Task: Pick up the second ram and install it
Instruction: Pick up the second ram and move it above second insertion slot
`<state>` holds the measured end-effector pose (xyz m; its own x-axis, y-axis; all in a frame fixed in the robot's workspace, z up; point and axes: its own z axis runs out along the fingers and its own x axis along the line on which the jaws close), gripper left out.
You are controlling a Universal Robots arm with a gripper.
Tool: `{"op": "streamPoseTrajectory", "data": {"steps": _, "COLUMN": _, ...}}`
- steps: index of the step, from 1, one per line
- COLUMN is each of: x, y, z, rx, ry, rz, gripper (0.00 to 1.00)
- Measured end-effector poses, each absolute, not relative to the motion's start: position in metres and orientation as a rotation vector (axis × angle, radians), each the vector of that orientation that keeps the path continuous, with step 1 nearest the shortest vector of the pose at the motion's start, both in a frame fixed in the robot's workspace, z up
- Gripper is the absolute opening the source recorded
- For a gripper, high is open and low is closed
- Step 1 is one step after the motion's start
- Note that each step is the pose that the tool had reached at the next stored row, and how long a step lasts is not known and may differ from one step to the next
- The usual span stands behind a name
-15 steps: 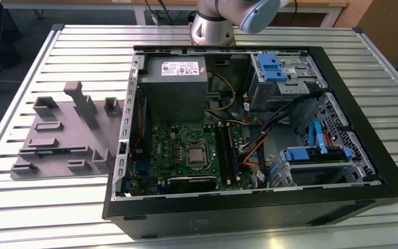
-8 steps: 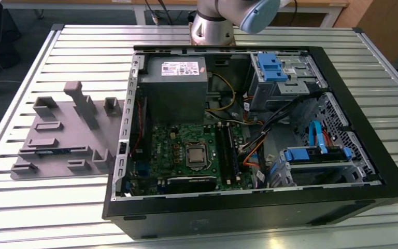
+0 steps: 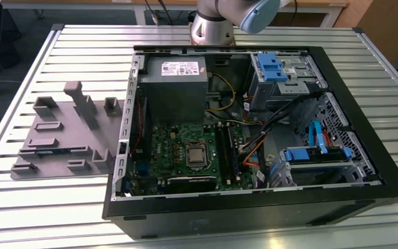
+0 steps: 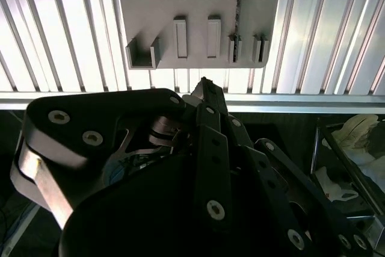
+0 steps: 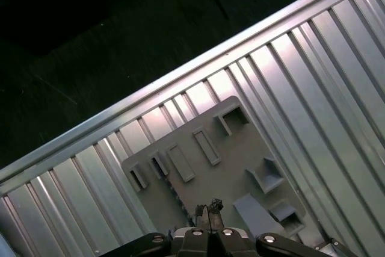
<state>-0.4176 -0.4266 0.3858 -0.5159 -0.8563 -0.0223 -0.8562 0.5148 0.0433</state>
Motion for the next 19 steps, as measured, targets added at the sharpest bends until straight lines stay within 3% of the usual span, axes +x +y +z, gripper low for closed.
{"op": "streamPoseTrajectory", "data": {"steps": 19, "x": -0.4177, "y": -0.4266, "z": 0.3858, "rx": 1.625, "ry": -2.684, "rz": -0.076, "gripper": 0.11}}
